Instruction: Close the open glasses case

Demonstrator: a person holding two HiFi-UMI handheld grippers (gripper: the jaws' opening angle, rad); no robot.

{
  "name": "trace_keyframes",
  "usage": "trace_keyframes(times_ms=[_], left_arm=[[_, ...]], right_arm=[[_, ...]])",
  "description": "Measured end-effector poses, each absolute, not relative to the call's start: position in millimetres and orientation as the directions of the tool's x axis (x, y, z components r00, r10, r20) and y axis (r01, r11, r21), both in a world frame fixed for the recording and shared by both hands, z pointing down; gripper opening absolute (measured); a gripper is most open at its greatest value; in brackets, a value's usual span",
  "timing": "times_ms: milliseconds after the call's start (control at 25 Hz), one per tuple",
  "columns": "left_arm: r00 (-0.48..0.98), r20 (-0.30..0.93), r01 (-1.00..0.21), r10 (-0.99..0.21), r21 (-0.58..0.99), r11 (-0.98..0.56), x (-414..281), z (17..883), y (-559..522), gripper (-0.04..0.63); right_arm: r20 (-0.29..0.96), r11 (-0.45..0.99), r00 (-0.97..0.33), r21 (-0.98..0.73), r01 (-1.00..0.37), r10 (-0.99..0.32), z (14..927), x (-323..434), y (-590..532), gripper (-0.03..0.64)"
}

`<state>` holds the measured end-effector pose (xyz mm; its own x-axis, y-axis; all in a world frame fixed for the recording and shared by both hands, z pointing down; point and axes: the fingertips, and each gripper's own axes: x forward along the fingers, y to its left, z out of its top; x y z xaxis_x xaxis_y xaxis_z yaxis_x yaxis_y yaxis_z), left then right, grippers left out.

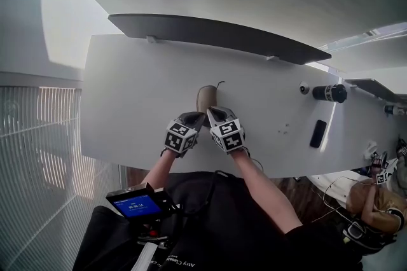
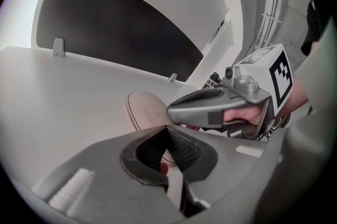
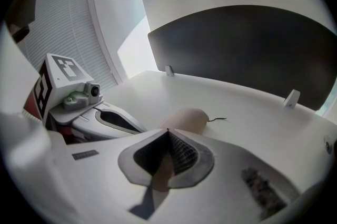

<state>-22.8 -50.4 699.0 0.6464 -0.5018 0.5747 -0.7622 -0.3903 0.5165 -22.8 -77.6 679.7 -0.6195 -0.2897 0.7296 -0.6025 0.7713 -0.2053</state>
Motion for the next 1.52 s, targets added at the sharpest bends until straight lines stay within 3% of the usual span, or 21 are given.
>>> trace_keyframes(times_ms=[280,440,600,760,1000,1520], left_arm=[[0.644,0.564,-0.765,-0.516,0.468,-0.443,-22,693,-51,0.006],[0.625,0.518,-0.780,-0.584,0.434,-0.451,-29,669,-55,0.006],[0.619,0.454,-0.785,-0.641,0.380,-0.489,-34,630,-57,0.006],[0.620,0.394,-0.784,-0.678,0.294,-0.547,-26,587,-34,0.006],[0.552,0.364,-0.833,-0.750,0.202,-0.514,-19,544,3,0.006],[0.407,0.422,-0.911,-0.810,0.124,-0.393,19,539,64,0.006]], right_arm=[[0.706,0.746,-0.650,-0.265,-0.610,-0.281,675,-18,-82,0.005],[0.568,0.705,-0.731,-0.336,-0.625,-0.378,637,1,-88,0.005],[0.437,0.758,-0.798,-0.318,-0.569,-0.415,596,21,-71,0.005],[0.324,0.810,-0.846,-0.282,-0.514,-0.424,552,47,-45,0.005],[0.215,0.856,-0.886,-0.242,-0.457,-0.411,507,74,-12,0.005],[0.170,0.909,-0.941,-0.255,-0.329,-0.293,519,113,45,0.005]])
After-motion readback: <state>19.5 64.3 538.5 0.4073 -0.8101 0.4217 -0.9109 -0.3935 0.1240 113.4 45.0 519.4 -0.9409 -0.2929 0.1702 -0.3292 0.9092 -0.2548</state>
